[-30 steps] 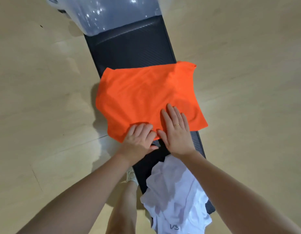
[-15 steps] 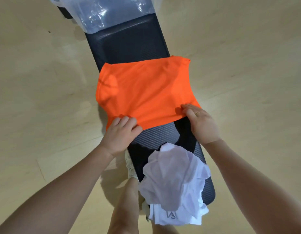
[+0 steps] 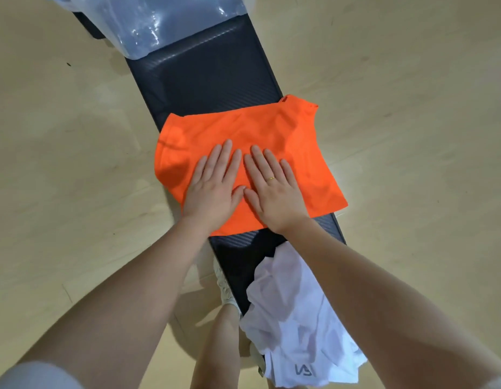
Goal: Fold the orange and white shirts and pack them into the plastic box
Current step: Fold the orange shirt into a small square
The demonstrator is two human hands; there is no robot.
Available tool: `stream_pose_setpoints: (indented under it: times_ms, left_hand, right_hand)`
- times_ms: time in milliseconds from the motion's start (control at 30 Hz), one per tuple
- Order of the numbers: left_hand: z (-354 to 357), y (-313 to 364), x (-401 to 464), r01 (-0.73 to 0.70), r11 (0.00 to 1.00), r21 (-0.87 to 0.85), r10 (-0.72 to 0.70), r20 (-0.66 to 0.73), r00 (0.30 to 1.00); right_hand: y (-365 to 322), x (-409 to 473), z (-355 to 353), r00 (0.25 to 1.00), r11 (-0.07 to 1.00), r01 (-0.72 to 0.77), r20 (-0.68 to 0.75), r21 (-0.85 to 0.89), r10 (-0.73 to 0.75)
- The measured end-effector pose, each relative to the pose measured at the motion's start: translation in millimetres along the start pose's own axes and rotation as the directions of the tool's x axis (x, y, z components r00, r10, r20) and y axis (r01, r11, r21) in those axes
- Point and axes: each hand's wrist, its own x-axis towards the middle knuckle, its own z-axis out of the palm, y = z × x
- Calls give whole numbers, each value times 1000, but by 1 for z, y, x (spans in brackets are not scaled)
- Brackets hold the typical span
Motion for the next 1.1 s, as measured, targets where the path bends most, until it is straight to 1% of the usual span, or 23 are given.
stream_pose_setpoints:
  times_ms: [67,100,167,233,267,300,333,367,400,433,533,600,700,833,1000,1067,1100]
  left_hand:
    - [8,-14,0,-24,998,51,23,12,1000]
    - [9,-18,0,-21,997,68,19,21,1000]
    - [5,-18,2,19,996,85,-24,57,998]
    - [-4,-15,5,59,994,94,-71,134,988]
    - [-9,-15,7,67,993,101,-85,190,978]
    - [-16,-15,9,67,992,111,-92,246,965]
    - [-25,-16,11,57,991,122,-91,291,952]
    - [-35,-17,13,41,991,129,-81,322,943]
    - [-45,-19,15,25,991,129,-69,346,936]
    - [-55,-21,18,13,992,124,-58,367,928]
    - [-87,-26,27,15,988,156,-83,441,894]
    - [-108,-24,28,31,982,185,-119,488,865]
    - [-132,-15,19,59,992,112,-111,540,835]
    - [-150,-13,-2,85,996,27,-87,518,851]
    - [-174,-26,-27,32,999,15,-36,519,854]
    - [-183,-36,-36,2,1000,8,-6,512,859]
    - [-188,-42,-40,-20,1000,10,12,514,858]
  right_hand:
    - [15,-1,8,999,996,-44,-17,-81,42]
    - [23,-2,9,996,992,-87,-37,-89,84]
    - [36,-1,5,982,982,-185,-52,-48,182]
    - [45,0,-3,954,953,-299,-14,41,300]
    - [51,1,-7,928,923,-374,39,88,372]
    - [59,-1,-13,886,879,-460,129,124,445]
    - [65,-6,-20,833,833,-539,228,123,505]
    - [70,-14,-29,786,807,-584,307,83,537]
    - [70,-25,-40,761,804,-593,356,40,543]
    - [68,-36,-53,761,814,-580,375,30,529]
    - [54,-68,-94,793,823,-559,356,105,494]
    - [42,-85,-116,775,785,-601,350,148,527]
    - [19,-104,-137,743,720,-655,367,228,559]
    - [-20,-116,-143,739,650,-673,340,353,582]
    - [-76,-132,-131,694,517,-703,310,488,650]
    - [-99,-139,-125,647,436,-733,337,523,684]
    - [-111,-142,-123,610,371,-752,364,544,703]
